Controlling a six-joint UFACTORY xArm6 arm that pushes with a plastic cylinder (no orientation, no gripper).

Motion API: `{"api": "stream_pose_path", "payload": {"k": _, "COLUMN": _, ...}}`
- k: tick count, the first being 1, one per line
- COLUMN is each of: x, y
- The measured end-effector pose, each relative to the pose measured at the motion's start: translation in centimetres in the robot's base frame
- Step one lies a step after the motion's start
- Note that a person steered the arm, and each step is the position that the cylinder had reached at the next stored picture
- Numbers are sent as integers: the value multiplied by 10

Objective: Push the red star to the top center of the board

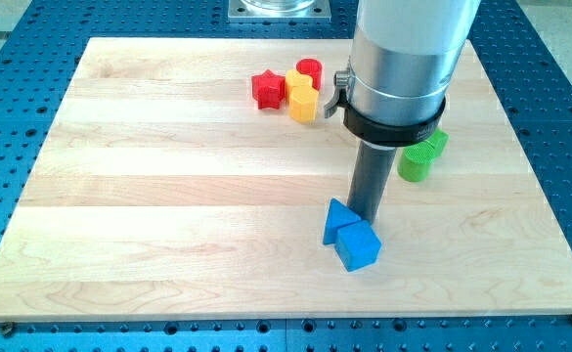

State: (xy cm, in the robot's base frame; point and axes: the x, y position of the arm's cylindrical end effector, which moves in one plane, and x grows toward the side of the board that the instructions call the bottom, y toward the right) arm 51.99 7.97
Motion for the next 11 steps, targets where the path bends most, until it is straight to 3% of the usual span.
{"api": "stream_pose_path", "payload": {"k": 1, "x": -29, "y": -13}}
{"api": "stream_pose_path", "payload": {"k": 2, "x": -31, "y": -61}}
{"api": "stream_pose_path", "payload": {"k": 4, "x": -98, "y": -102}}
{"api": "stream_pose_path", "payload": {"k": 5, "x": -99, "y": -127}}
{"api": "stream_pose_path", "payload": {"k": 9, "x": -227, "y": -94}}
{"api": "stream_pose_path", "payload": {"k": 10, "x": -250, "y": -129}}
{"api": "stream_pose_path", "payload": {"k": 11, "x": -293, "y": -120}}
